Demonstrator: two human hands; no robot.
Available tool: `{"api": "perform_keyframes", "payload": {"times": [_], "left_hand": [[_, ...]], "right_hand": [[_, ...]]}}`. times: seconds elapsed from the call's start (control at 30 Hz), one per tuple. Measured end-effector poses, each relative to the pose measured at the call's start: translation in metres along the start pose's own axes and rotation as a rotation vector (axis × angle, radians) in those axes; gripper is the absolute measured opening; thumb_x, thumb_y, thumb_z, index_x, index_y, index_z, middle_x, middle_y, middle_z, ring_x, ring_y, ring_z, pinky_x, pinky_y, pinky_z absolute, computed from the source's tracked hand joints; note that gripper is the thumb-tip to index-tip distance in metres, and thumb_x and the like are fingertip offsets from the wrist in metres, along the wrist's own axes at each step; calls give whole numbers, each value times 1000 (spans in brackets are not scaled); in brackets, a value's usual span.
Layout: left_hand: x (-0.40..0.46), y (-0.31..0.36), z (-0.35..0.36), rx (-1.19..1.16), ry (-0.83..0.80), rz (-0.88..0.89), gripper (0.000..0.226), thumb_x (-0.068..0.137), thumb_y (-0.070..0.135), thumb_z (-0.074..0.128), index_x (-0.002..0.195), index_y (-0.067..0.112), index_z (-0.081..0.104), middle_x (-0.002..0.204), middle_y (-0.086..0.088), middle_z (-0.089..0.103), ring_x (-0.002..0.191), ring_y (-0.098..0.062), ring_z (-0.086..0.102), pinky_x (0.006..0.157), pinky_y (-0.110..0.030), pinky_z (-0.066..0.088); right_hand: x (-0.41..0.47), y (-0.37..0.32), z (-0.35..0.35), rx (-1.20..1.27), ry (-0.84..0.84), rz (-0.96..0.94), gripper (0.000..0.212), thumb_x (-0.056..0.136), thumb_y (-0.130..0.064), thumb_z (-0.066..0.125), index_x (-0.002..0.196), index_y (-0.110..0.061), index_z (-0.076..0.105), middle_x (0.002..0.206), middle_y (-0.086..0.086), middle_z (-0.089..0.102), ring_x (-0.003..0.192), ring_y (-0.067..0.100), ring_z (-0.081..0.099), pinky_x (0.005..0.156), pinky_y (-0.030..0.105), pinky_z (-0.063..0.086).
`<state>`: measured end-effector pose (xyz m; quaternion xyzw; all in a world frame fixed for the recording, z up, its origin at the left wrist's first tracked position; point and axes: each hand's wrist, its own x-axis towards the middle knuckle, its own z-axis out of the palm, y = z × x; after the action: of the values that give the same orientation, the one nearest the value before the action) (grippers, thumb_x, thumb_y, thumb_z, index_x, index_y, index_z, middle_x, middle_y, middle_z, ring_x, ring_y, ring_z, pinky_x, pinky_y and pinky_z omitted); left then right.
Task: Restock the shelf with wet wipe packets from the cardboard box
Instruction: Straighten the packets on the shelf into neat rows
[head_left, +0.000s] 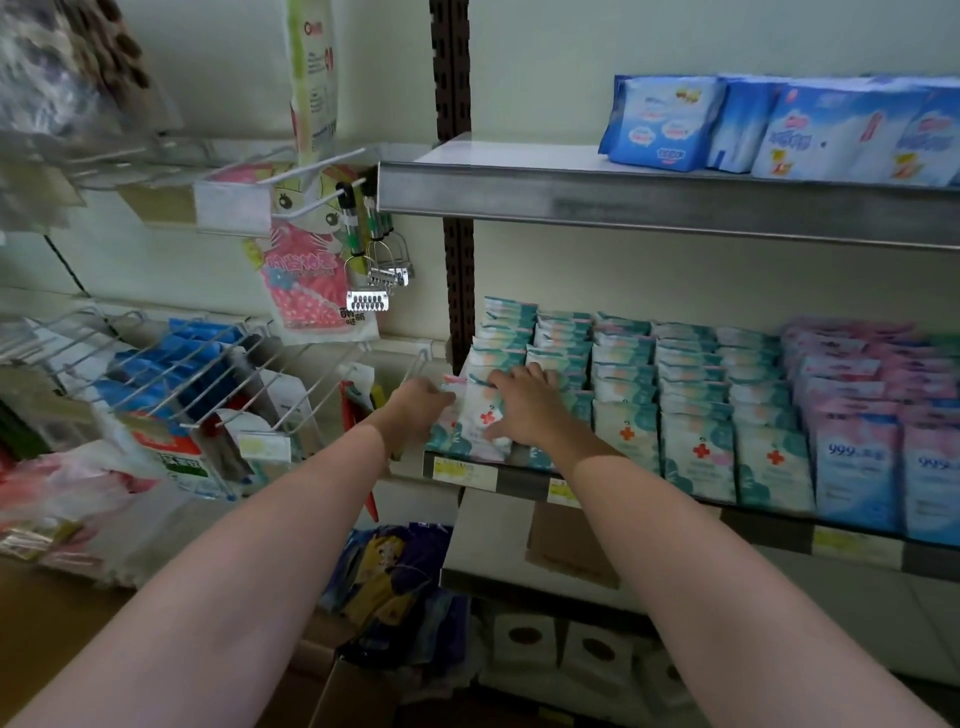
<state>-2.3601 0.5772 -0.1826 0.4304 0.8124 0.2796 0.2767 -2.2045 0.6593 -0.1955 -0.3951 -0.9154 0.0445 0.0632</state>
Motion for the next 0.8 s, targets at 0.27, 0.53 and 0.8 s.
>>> {"api": "perform_keyframes", "payload": {"times": [0.27,0.53,0.8], "left_hand": [[7,-17,-15,-214,-200,-27,42,91,28,67,121,1,55,107,-13,65,82,-21,64,58,-26,51],[5,-23,-10,-78,-208,50,69,76,17,83,134,9,46,103,1,54,93,-18,56,81,-31,51],[3,-20,-1,-3,-221,129,64,75,15,82,131,12,51,122,-6,62,105,-21,60,92,-33,52]], "right_hand": [[3,-24,1,75,48,89,72,77,-32,81,138,-17,46,131,8,48,122,29,37,98,37,34],[-4,-36,3,301,103,293,65,75,-21,84,128,-9,48,127,15,43,116,32,46,90,36,44],[-6,-50,6,393,158,307,59,81,-18,80,130,-12,49,131,10,39,114,27,53,101,33,44]]}}
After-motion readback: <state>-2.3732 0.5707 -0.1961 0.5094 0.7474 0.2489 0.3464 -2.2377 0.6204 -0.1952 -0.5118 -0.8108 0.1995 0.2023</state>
